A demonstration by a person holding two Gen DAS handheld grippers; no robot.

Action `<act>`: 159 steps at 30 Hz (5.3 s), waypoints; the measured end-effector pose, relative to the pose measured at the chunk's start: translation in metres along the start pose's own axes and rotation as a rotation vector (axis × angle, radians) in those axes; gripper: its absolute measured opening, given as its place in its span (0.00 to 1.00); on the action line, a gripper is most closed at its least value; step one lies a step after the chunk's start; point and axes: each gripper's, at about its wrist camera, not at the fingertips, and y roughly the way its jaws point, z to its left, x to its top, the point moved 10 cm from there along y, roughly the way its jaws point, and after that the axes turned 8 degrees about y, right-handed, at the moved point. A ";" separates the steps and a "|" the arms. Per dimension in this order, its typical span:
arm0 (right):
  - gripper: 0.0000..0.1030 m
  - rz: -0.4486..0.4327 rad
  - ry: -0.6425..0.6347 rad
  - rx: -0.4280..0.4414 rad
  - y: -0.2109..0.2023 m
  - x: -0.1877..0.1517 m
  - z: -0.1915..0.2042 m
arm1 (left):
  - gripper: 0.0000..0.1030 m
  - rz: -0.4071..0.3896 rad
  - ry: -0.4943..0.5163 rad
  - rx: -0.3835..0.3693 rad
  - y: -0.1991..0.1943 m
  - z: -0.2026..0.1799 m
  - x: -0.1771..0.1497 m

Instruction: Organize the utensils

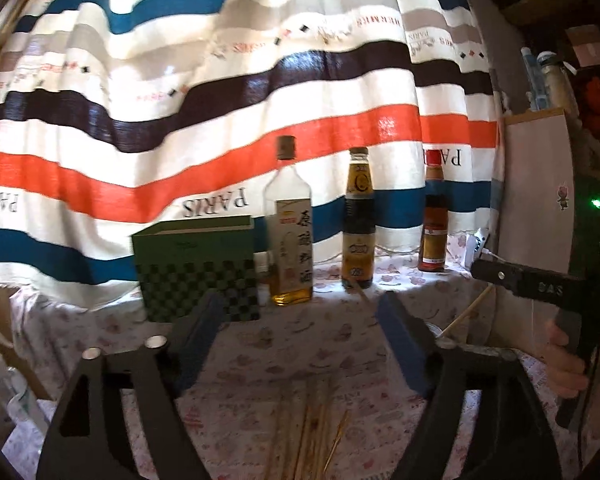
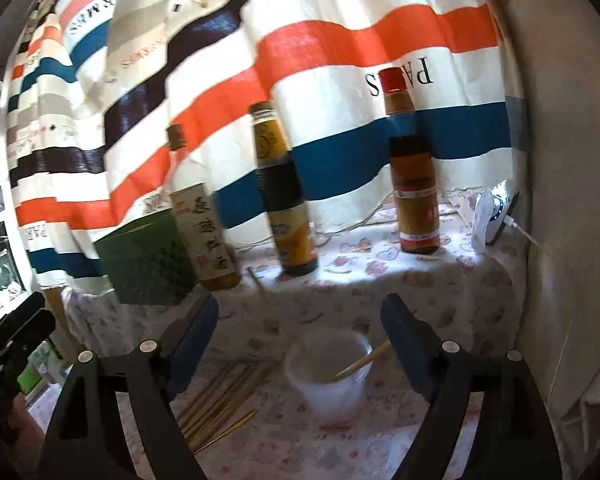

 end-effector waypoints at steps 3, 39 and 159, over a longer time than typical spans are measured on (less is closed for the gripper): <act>0.83 -0.019 0.003 0.023 -0.017 -0.017 0.014 | 0.99 -0.031 -0.012 0.008 -0.015 0.004 -0.010; 0.84 0.224 0.137 -0.153 0.052 -0.124 -0.033 | 0.86 0.594 -0.215 0.042 0.082 0.044 -0.211; 0.07 0.290 0.008 -0.103 0.042 -0.139 0.061 | 0.04 0.366 -0.336 -0.028 0.039 0.075 -0.151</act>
